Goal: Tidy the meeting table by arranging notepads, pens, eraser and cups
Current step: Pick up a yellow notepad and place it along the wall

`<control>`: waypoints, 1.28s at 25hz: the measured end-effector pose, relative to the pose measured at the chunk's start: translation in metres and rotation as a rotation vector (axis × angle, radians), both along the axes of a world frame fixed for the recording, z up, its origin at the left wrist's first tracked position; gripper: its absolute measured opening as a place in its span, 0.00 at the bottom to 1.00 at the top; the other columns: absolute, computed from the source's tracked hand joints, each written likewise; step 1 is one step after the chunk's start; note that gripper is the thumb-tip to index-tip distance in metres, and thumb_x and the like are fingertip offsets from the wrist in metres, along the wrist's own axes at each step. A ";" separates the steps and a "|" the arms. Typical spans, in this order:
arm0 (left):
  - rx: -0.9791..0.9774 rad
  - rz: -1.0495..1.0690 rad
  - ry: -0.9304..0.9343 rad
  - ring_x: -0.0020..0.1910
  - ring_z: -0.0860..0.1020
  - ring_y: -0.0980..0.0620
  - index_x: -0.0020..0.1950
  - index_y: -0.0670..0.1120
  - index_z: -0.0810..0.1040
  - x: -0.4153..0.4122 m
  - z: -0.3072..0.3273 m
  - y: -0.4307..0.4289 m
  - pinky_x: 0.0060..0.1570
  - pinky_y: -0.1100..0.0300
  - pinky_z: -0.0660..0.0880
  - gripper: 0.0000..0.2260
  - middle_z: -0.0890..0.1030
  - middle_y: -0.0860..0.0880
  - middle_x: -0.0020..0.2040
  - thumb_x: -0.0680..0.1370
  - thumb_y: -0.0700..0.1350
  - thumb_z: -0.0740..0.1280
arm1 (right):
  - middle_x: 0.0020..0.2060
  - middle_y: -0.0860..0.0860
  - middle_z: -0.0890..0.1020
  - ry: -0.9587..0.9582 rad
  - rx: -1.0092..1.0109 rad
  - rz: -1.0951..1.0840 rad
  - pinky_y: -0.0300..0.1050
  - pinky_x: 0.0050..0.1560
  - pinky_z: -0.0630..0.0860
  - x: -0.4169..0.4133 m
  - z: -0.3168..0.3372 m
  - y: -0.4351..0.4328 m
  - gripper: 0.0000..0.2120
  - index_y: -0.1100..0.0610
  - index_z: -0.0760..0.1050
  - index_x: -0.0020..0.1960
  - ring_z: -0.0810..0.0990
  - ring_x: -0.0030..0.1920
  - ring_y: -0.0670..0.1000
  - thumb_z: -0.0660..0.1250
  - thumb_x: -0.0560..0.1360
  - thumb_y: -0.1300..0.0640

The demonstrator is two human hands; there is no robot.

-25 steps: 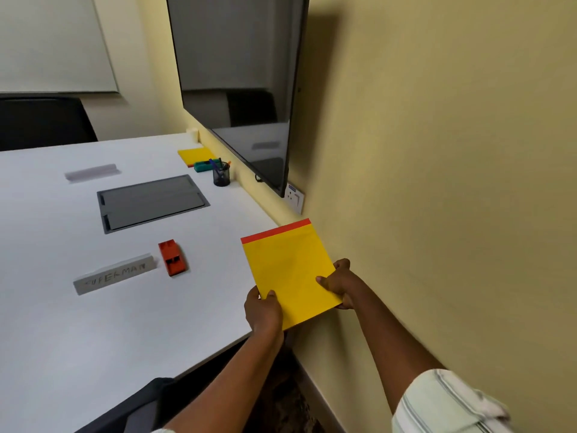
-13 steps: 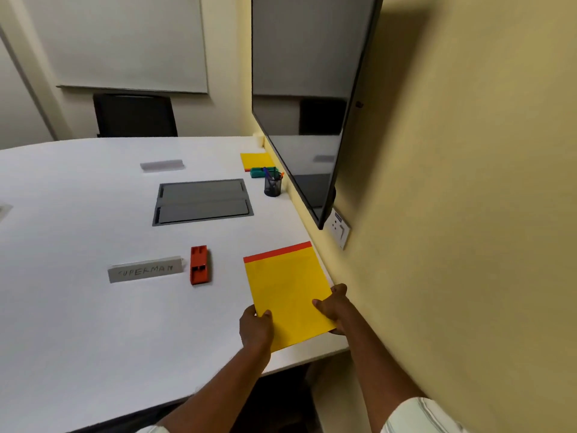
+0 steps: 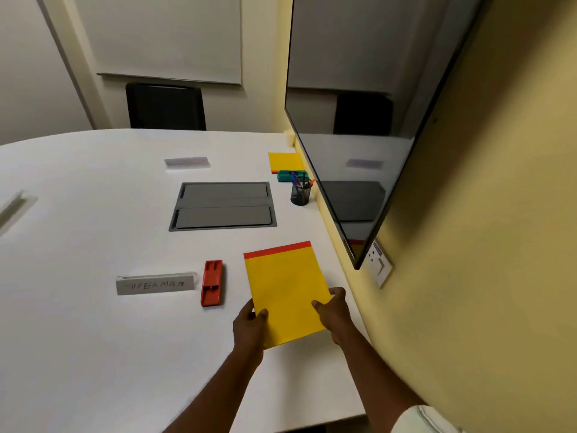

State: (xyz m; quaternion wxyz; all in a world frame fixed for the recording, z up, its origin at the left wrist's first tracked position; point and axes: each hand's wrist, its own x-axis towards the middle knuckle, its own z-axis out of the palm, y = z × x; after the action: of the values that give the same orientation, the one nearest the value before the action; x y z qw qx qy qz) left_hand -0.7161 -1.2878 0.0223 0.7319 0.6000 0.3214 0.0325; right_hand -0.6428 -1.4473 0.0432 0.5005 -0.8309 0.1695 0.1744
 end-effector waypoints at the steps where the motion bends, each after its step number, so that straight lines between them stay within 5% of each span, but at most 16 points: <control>1: -0.029 -0.009 -0.009 0.55 0.74 0.43 0.71 0.44 0.68 0.013 -0.002 0.005 0.58 0.43 0.72 0.19 0.74 0.41 0.65 0.80 0.37 0.61 | 0.60 0.59 0.72 -0.009 -0.011 -0.013 0.42 0.40 0.70 0.011 0.001 0.004 0.24 0.60 0.60 0.68 0.72 0.47 0.52 0.67 0.77 0.61; 8: -0.110 -0.043 0.001 0.62 0.72 0.40 0.72 0.45 0.67 0.113 -0.016 0.039 0.62 0.39 0.69 0.20 0.71 0.41 0.68 0.80 0.37 0.61 | 0.67 0.60 0.68 -0.120 -0.135 -0.127 0.54 0.63 0.72 0.082 -0.015 0.033 0.27 0.61 0.62 0.70 0.71 0.64 0.61 0.70 0.75 0.58; 16: -0.054 -0.076 0.036 0.59 0.73 0.42 0.71 0.43 0.68 0.179 -0.044 0.039 0.59 0.46 0.70 0.19 0.73 0.41 0.67 0.80 0.37 0.60 | 0.68 0.61 0.66 -0.087 -0.191 -0.141 0.50 0.59 0.72 0.129 -0.052 0.036 0.26 0.63 0.62 0.73 0.71 0.65 0.61 0.66 0.78 0.62; 21: 0.010 -0.141 0.055 0.56 0.72 0.46 0.70 0.42 0.69 0.220 -0.054 0.025 0.55 0.53 0.68 0.17 0.74 0.41 0.66 0.80 0.36 0.58 | 0.73 0.61 0.62 -0.099 -0.175 -0.166 0.53 0.65 0.69 0.165 -0.074 0.026 0.34 0.60 0.55 0.76 0.65 0.71 0.62 0.68 0.75 0.67; 32: 0.136 -0.299 0.175 0.62 0.73 0.40 0.67 0.40 0.70 0.256 -0.087 0.011 0.61 0.48 0.70 0.15 0.74 0.41 0.65 0.80 0.36 0.59 | 0.67 0.62 0.68 -0.103 -0.248 -0.162 0.54 0.60 0.73 0.180 -0.112 0.008 0.25 0.59 0.68 0.70 0.70 0.66 0.63 0.69 0.74 0.67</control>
State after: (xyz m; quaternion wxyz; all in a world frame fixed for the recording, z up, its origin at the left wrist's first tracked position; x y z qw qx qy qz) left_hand -0.4601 -1.2769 -0.0650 0.6556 0.6896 0.2884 -0.1074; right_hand -0.4628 -1.4388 -0.0683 0.4146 -0.8778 0.2302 0.0685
